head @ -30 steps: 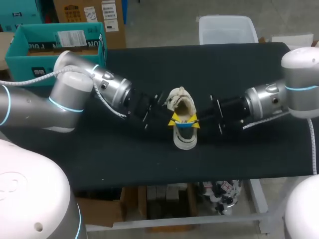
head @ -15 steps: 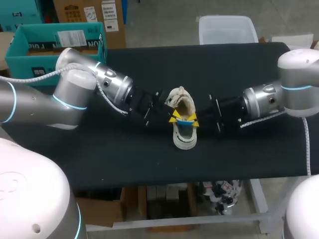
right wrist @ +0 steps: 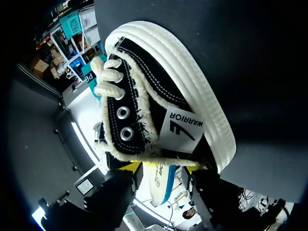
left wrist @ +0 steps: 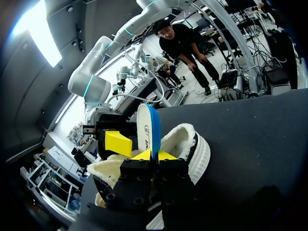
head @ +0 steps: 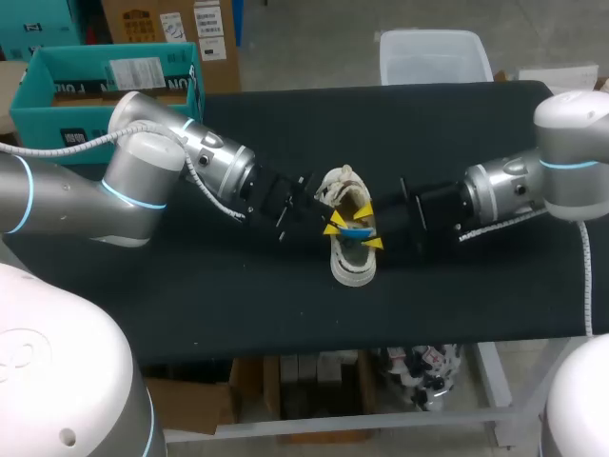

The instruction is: Open the shoe tongue, take the insole out of the shoe, put the insole back into the shoe, and pack the shoe into the shoebox

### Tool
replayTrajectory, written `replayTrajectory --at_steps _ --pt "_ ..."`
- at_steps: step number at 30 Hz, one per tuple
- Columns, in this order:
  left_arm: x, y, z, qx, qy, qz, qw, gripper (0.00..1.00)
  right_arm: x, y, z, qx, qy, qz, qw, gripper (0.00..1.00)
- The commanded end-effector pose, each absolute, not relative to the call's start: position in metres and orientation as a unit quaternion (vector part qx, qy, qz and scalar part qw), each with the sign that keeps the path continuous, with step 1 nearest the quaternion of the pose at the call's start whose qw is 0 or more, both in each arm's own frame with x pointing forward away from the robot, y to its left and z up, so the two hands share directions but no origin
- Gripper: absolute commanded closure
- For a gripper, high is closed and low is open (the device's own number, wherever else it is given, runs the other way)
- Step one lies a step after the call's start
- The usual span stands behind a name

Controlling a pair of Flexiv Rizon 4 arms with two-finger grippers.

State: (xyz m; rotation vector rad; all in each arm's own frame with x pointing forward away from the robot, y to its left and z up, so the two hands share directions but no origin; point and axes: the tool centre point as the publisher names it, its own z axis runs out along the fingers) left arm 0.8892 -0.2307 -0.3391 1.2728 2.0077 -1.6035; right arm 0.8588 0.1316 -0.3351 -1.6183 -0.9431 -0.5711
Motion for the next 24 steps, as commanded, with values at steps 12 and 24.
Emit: replayTrajectory --at_steps 12,24 --pt "0.882 -0.229 -0.336 0.434 0.696 -0.554 0.142 0.67 0.842 0.135 -0.326 -0.698 -0.398 -0.245 0.542 1.0" --pt "0.864 -0.234 -0.325 0.463 0.676 -0.556 0.142 1.0 0.841 0.134 -0.328 -0.7 -0.398 -0.241 0.542 1.0"
